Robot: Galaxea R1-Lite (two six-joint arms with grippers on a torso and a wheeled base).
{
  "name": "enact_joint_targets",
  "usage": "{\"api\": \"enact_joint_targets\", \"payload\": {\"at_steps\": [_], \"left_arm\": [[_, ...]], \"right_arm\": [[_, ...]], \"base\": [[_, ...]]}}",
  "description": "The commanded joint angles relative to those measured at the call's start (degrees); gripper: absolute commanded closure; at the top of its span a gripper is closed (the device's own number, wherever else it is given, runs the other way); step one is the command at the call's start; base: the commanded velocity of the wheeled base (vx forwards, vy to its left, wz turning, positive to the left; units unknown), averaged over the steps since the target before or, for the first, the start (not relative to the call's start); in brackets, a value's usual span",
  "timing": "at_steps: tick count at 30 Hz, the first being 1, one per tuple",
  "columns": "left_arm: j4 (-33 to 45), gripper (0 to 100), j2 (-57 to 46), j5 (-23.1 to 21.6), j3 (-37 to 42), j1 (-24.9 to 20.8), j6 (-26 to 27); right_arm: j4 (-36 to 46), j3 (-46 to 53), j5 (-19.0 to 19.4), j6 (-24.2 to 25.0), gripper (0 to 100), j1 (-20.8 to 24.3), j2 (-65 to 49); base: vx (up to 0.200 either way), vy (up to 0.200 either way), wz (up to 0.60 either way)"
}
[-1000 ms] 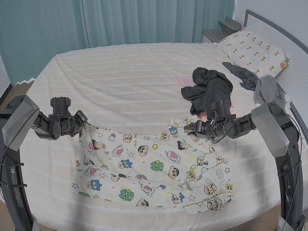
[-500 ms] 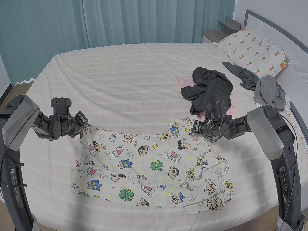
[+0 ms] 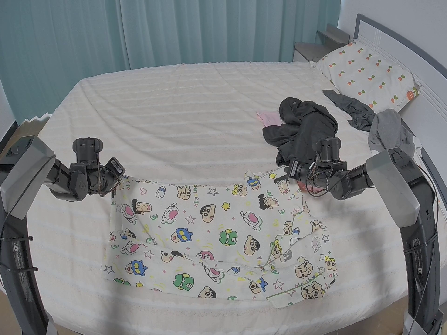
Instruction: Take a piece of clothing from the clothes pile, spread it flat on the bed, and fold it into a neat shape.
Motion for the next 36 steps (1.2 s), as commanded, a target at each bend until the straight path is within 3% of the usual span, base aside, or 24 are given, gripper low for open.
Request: {"api": "enact_joint_targets", "payload": {"at_steps": [1, 5, 10, 23, 24, 36], "left_arm": [[-0.19, 100, -0.12, 0.05, -0.45, -0.14, 0.04], [0.08, 100, -0.03, 0.23, -0.98, -0.58, 0.04], [0.43, 100, -0.12, 0.14, -0.89, -0.93, 0.04], [0.52, 100, 0.05, 0.14, -0.98, -1.55, 0.04], [0.52, 100, 0.05, 0.14, -0.98, -1.55, 0.04], [0.52, 100, 0.05, 0.32, -0.89, -1.55, 0.04]], "right_arm": [[-0.84, 1.07, 0.19, 0.18, 100, -0.15, -1.54], [-0.84, 1.86, 0.46, 2.03, 100, -0.15, -2.16], [0.30, 5.55, 4.76, 2.47, 100, -0.33, -3.21], [3.29, 4.41, 6.17, 2.11, 100, -0.33, -0.75], [3.29, 4.41, 6.17, 2.11, 0, -0.33, -0.75], [3.73, 1.07, 6.17, 1.94, 0, 0.02, 1.62]], "base": [[0.000, 0.000, 0.00], [0.000, 0.000, 0.00], [0.000, 0.000, 0.00], [0.000, 0.000, 0.00], [0.000, 0.000, 0.00], [0.000, 0.000, 0.00]]}}
